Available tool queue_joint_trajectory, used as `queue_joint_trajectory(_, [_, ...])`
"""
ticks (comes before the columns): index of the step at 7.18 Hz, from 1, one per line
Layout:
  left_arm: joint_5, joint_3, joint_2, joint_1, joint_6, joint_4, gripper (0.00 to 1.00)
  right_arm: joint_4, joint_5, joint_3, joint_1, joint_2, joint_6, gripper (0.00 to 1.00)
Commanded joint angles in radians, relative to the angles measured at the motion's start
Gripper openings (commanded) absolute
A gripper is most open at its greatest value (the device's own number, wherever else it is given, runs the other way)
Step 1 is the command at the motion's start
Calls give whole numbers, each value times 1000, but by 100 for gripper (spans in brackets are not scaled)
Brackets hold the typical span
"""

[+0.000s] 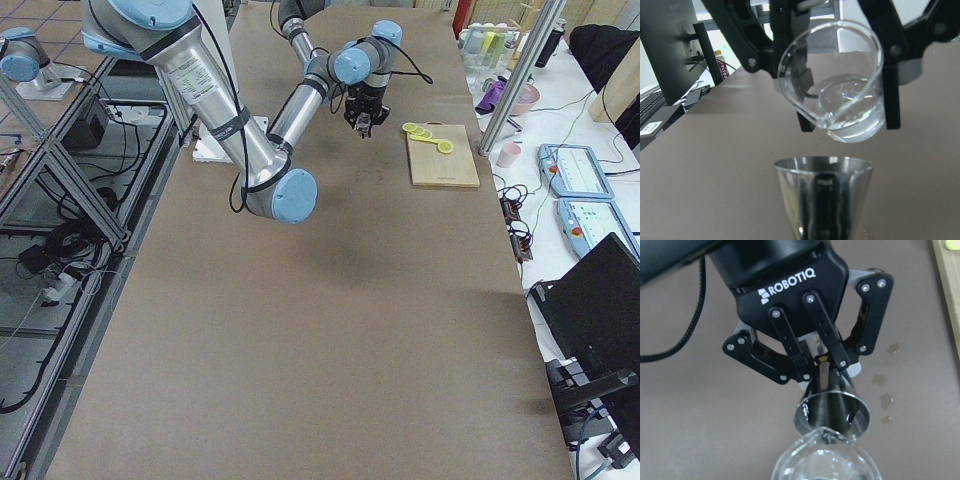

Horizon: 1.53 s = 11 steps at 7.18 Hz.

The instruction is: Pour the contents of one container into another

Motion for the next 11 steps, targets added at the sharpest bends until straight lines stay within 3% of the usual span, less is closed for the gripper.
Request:
queue_joint_trajectory(1, [0,0,0,0,0,-1,0,-63,-24,-8,-7,30,-19,0])
queue_joint_trajectory(11, [0,0,0,0,0,-15,0,-232,-78,-100,-17,139,-122,0])
